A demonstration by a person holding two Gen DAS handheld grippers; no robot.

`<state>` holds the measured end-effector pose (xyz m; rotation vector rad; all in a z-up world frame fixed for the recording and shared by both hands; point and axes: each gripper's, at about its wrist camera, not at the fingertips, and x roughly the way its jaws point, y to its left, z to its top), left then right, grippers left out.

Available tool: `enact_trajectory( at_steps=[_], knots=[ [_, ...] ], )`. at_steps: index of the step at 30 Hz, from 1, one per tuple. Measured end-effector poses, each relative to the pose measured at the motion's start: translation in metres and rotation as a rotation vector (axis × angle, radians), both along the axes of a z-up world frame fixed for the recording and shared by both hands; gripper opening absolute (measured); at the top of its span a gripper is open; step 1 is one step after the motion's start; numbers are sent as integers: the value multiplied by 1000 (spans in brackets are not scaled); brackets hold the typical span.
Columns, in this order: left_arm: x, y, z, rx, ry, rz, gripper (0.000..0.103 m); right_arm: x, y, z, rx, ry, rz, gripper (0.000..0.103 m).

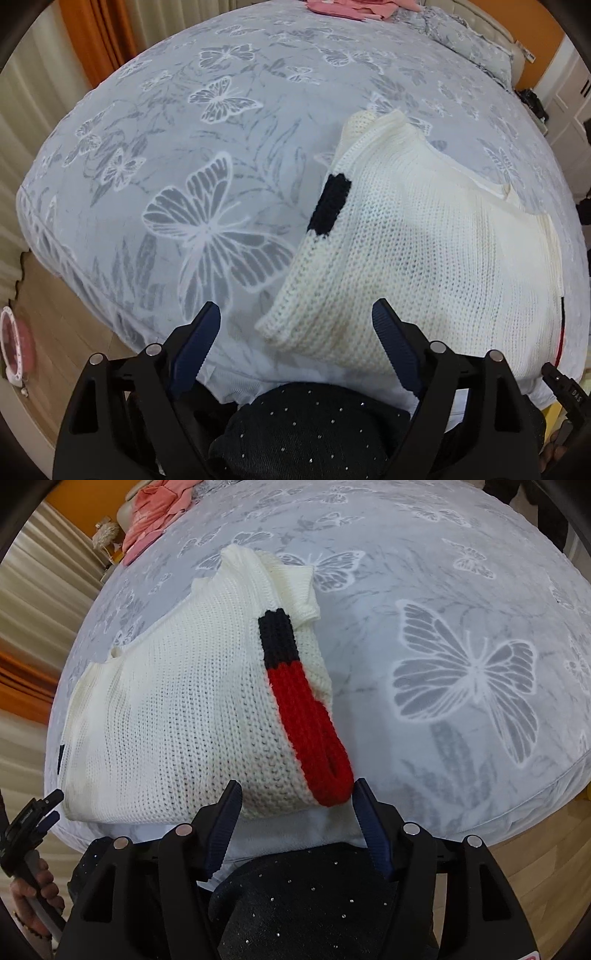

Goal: Fold small clothes

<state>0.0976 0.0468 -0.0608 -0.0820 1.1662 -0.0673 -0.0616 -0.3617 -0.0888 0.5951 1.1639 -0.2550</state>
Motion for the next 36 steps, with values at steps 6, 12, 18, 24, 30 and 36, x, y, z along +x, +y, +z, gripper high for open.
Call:
enact_trajectory(
  at_steps=[6, 12, 18, 24, 30, 36],
  knots=[
    [9, -5, -16, -86, 77, -63, 14, 7, -3, -2, 37, -22, 8, 15],
    [-10, 7, 22, -183, 58, -80, 9, -3, -6, 49, -8, -121, 44, 13],
    [-18, 8, -1, -74, 142, -91, 15, -15, -16, 13, -61, 52, 71, 17],
    [-27, 1, 36, 25, 12, -75, 46, -22, -19, 53, -118, -63, 18, 33],
    [13, -32, 81, 26, -158, -145, 74, 46, -17, 85, -166, -144, 120, 52],
    [69, -63, 45, 33, -102, -176, 81, 124, -8, 72, -221, -101, 224, 55]
  ],
)
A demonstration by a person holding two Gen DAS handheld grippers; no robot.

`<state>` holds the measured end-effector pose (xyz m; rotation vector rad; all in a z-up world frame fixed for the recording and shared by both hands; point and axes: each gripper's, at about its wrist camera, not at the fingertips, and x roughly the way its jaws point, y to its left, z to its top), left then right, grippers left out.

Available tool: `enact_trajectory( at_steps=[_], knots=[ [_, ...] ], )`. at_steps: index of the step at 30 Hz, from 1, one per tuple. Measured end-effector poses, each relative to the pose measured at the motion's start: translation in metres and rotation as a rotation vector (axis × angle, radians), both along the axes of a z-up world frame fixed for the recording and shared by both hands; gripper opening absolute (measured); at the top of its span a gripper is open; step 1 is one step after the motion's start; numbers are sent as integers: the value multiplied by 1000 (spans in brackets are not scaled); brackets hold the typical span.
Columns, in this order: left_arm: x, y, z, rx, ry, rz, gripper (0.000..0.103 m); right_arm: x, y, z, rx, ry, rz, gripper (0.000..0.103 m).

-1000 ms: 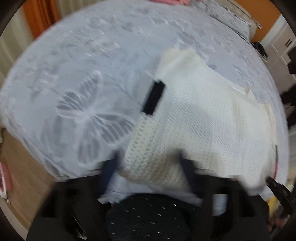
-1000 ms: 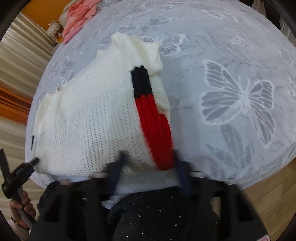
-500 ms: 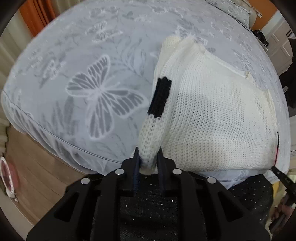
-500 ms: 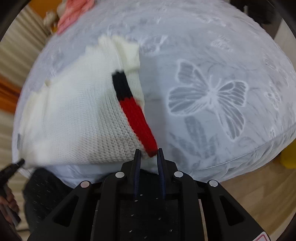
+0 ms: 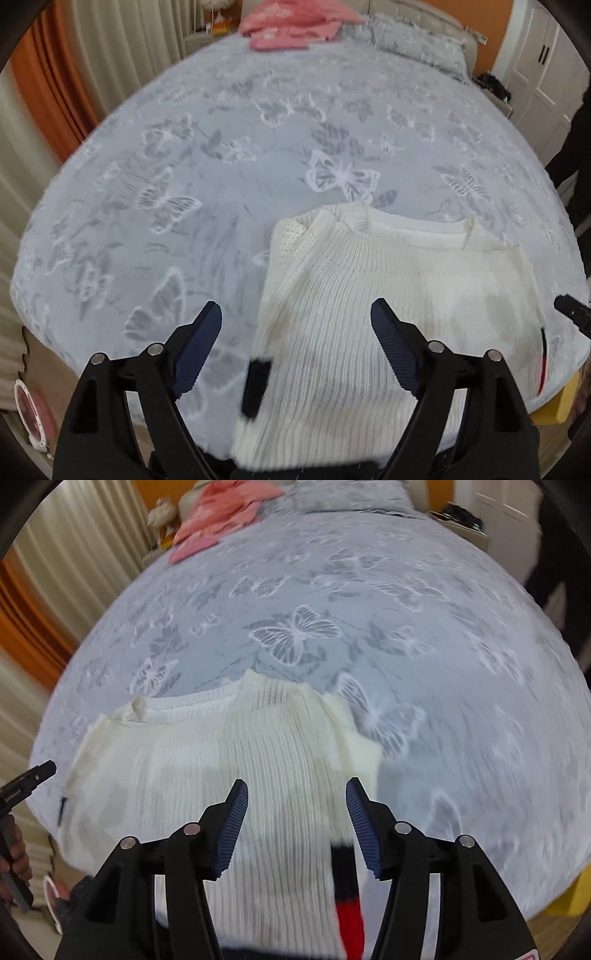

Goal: Fold small clothes

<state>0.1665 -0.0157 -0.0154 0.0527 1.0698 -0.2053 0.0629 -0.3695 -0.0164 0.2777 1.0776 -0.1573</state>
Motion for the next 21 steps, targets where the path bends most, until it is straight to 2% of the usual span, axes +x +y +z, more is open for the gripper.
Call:
enact_trajectory(
  at_steps=[2, 4, 6, 7, 8, 9, 11, 13, 16, 17, 18, 21],
  knots=[
    [11, -3, -15, 4, 23, -1, 77, 17, -2, -10, -10, 22, 16, 58],
    [21, -7, -32, 12, 55, -22, 56, 34, -6, -24, -20, 46, 0, 61],
    [31, -8, -52, 4, 126, -40, 14, 43, -14, -42, -6, 79, -40, 62],
    [33, -8, -59, -13, 148, -39, 8, 46, -16, -51, 20, 92, -45, 45],
    [32, -6, -59, -36, 144, -38, 7, 46, -17, -59, 55, 99, -36, 24],
    [31, -5, -56, -53, 133, -41, 6, 46, -15, -64, 85, 111, -19, 7],
    [30, -4, -42, -92, 95, -45, 6, 42, -9, -51, 71, 48, 4, 7],
    [35, -3, -20, -134, 45, -44, 6, 41, -8, -23, 51, -40, 13, 7],
    [54, -5, -7, -134, 14, -26, 6, 55, -19, 1, 54, -114, -18, 7],
    [63, -8, -10, -121, 21, -23, 7, 62, -24, -2, 57, -109, -31, 8],
    [73, -12, -22, -80, 49, -15, 8, 74, -30, -16, 58, -67, -43, 11],
    [85, -16, -53, 25, 139, 15, 10, 85, -37, -60, 40, 112, -84, 12]
  ],
)
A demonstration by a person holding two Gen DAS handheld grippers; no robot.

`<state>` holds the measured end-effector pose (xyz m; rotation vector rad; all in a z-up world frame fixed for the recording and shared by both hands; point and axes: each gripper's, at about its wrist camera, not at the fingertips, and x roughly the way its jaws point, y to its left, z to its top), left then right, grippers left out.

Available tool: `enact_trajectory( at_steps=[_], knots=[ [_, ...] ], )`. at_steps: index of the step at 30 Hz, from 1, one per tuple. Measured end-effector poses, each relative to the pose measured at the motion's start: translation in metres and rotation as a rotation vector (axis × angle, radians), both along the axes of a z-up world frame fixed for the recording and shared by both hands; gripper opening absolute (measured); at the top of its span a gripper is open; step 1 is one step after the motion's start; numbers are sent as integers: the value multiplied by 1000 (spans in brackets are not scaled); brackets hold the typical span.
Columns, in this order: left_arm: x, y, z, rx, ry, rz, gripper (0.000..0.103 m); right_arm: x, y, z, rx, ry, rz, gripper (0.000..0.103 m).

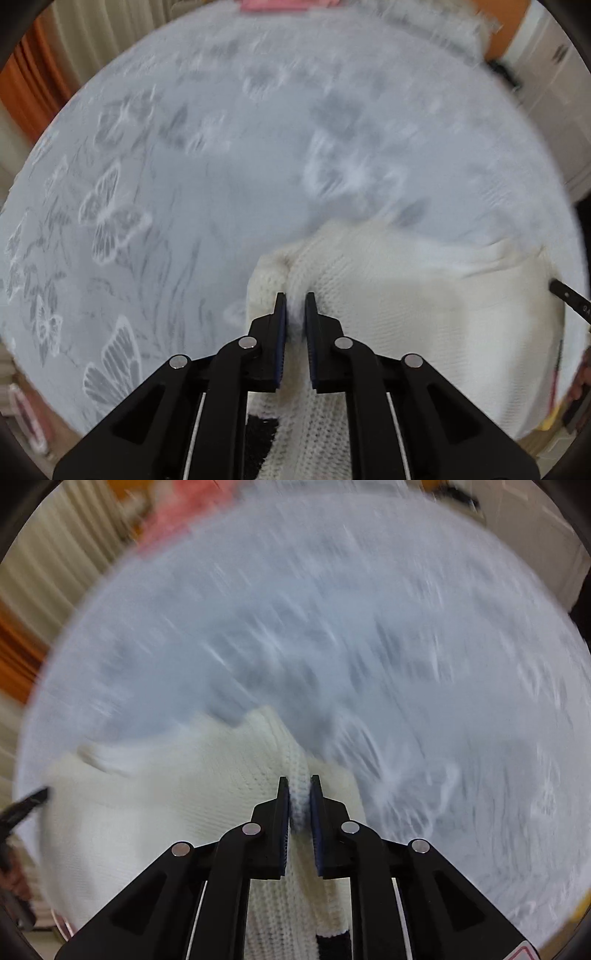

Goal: Fold small clothes

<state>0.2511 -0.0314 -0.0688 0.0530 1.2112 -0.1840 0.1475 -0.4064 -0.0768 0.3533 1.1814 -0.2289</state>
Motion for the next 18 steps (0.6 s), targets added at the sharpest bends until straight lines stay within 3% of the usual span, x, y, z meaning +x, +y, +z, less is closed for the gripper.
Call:
enact_trajectory(
  at_steps=[5, 7, 9, 10, 12, 15, 18],
  knots=[
    [-27, 9, 30, -27, -95, 16, 21, -43, 18, 45, 33, -200, -2, 14],
    [-38, 3, 35, -20, -110, 4, 26, -51, 33, 39, 43, -169, 39, 14],
    [-45, -8, 26, 23, -93, -30, 40, -49, 42, 11, 11, -77, 73, 16],
    [-47, -14, 19, 58, -77, -43, 41, -47, 41, -3, -8, -32, 74, 11],
    [-51, -21, 5, 109, -42, -59, 41, -53, 33, -7, -15, -57, 36, 9],
    [-64, -23, 3, 133, -52, -68, 47, -62, 20, 19, -37, -102, -60, 34],
    [-70, -20, 5, 122, -55, -67, 56, -64, 13, 35, -19, -144, -42, 55]
  ],
)
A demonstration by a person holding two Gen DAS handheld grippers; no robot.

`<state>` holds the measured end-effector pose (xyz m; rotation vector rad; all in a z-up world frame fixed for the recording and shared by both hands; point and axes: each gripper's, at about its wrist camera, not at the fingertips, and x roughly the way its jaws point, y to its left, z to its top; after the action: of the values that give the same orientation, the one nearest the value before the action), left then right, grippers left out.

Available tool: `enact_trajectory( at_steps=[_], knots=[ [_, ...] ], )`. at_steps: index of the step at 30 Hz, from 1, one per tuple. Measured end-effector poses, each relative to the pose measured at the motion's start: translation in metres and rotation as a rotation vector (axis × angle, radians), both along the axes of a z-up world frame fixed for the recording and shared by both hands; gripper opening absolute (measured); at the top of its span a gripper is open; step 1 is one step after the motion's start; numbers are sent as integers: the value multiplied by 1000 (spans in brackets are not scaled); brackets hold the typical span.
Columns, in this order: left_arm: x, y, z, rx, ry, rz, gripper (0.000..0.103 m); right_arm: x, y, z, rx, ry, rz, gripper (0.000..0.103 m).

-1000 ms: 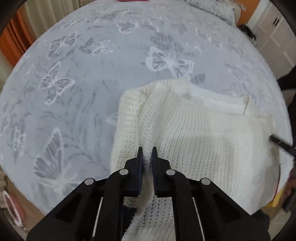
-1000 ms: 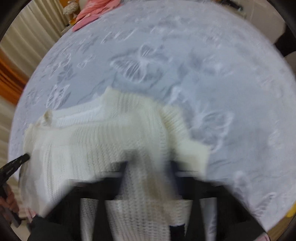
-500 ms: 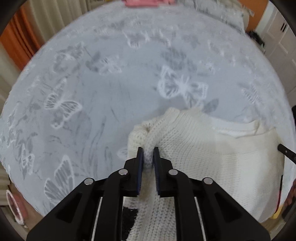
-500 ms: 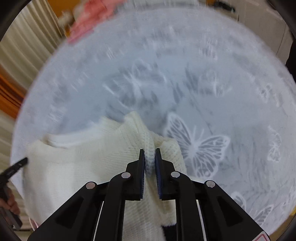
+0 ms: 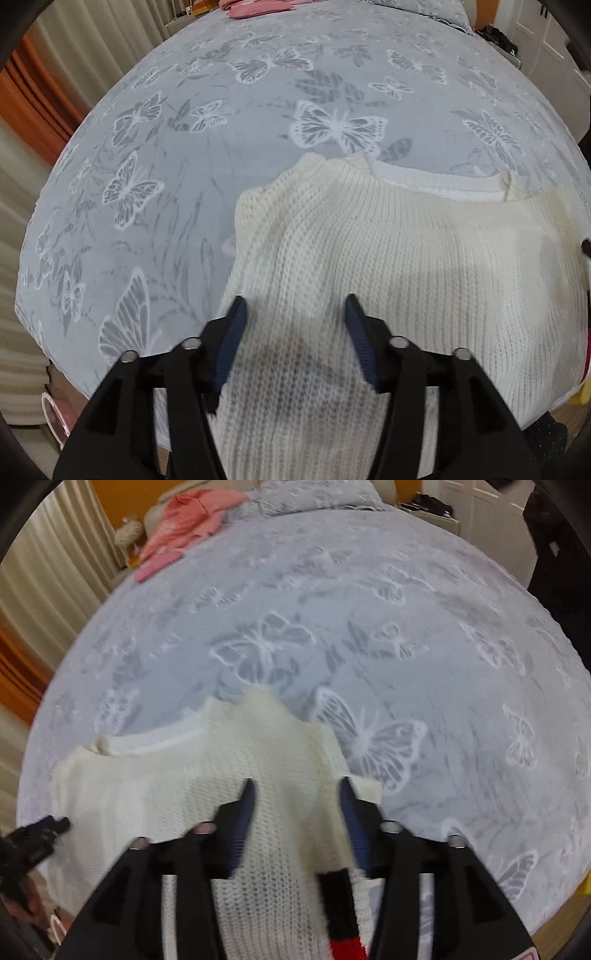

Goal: Fold small clothes

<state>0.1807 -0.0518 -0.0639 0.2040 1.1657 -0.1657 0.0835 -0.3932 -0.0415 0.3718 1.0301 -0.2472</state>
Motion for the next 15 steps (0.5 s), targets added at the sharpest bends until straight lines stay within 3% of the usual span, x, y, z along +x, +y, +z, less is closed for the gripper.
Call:
enact_trajectory(
  at_steps=[6, 7, 9, 11, 13, 15],
  knots=[
    [-8, 0, 1, -15, 8, 15, 56, 34, 3, -15, -42, 68, 66, 56],
    [-9, -1, 1, -15, 6, 15, 56, 39, 0, -24, -48, 92, 73, 45],
    [-9, -1, 1, -9, 8, 13, 56, 49, -6, -46, -90, 191, 64, 39],
    [-10, -2, 1, -6, 12, 12, 56, 47, -10, -42, -81, 165, 29, 38],
    [-10, -2, 2, -5, 12, 10, 56, 35, -5, -22, -110, 110, -21, 41],
    [-10, -2, 1, -3, 10, 13, 56, 17, 4, -3, -73, 37, -32, 42]
  ],
)
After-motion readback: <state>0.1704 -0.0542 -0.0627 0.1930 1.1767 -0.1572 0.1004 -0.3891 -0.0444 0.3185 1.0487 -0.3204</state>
